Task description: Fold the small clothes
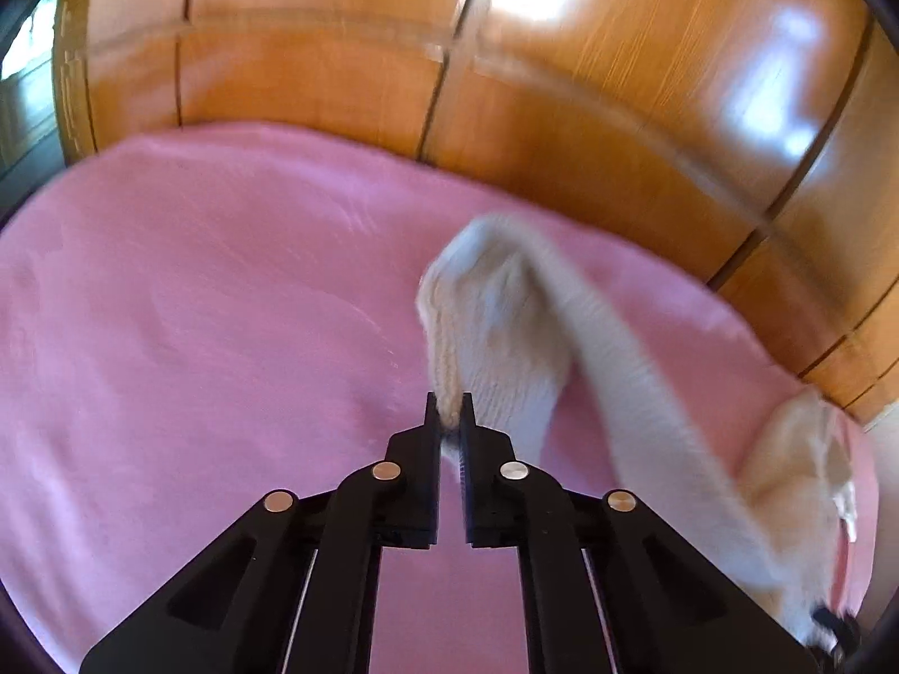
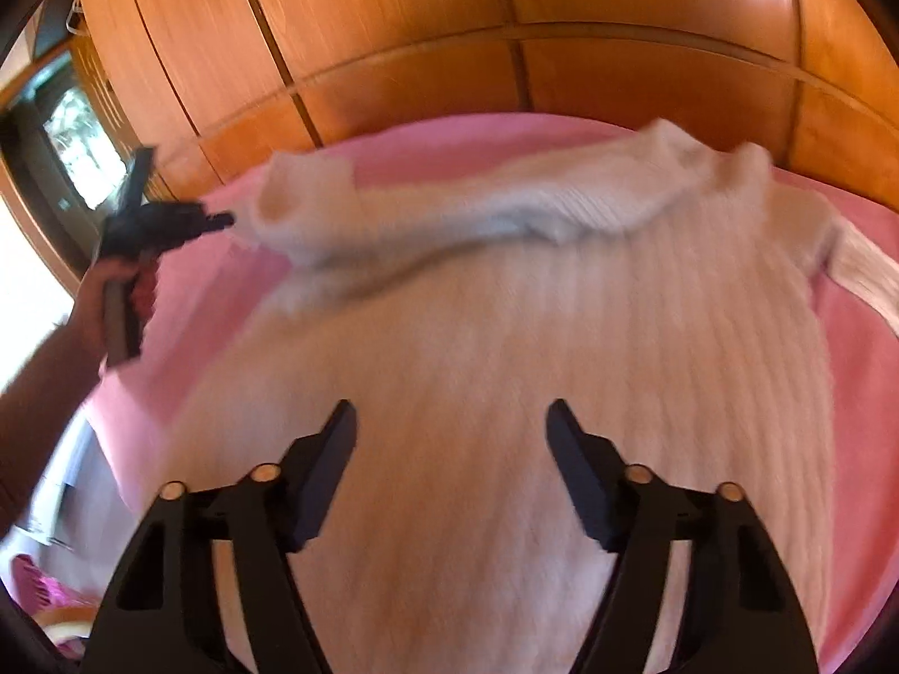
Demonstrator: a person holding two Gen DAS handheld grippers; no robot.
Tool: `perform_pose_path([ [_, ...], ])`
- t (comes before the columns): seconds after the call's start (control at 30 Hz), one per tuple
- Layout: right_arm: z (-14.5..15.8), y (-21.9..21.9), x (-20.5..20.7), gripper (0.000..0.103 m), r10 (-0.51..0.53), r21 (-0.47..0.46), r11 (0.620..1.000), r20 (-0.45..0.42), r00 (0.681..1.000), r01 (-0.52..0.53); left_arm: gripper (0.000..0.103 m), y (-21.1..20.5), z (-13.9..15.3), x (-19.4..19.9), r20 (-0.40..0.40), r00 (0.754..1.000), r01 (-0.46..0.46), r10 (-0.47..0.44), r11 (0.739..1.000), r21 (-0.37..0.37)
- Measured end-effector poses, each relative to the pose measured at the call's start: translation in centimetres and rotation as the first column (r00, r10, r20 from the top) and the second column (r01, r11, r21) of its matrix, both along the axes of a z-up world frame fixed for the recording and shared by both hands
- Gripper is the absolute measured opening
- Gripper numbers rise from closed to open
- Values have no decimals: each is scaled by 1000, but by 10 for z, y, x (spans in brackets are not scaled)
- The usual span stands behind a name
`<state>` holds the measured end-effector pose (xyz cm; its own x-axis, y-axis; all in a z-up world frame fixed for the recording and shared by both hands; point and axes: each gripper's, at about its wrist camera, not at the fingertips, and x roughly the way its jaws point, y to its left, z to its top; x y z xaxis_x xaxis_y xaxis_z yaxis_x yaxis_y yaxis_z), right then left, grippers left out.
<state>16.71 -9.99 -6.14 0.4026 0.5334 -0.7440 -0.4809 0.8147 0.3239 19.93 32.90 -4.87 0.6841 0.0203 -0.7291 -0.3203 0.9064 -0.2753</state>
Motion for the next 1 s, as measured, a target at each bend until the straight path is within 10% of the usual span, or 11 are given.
perform_pose_path([
  [0.23,-18,85,63,43,165,-122,979,25,986,-161,4,38,76,-88,146,988,-58,57,998,1],
  [0.43,24,134,162,41,21,-118,993,199,980,2,4,79,122,-141,207,962,-182,178,983,0],
  [0.67,49,120,191,58,-78,-75,992,235,969,98,4,129,83,-123,-55,955,-285,293,951,122],
  [0.87,8,102,140,60,9,-183,983,173,985,23,4,179,29,-126,-234,902,-372,364,928,9],
  [1.0,12,99,143,59,25,-150,989,144,989,-3,4,173,28,-159,-224,914,-352,338,936,-25],
])
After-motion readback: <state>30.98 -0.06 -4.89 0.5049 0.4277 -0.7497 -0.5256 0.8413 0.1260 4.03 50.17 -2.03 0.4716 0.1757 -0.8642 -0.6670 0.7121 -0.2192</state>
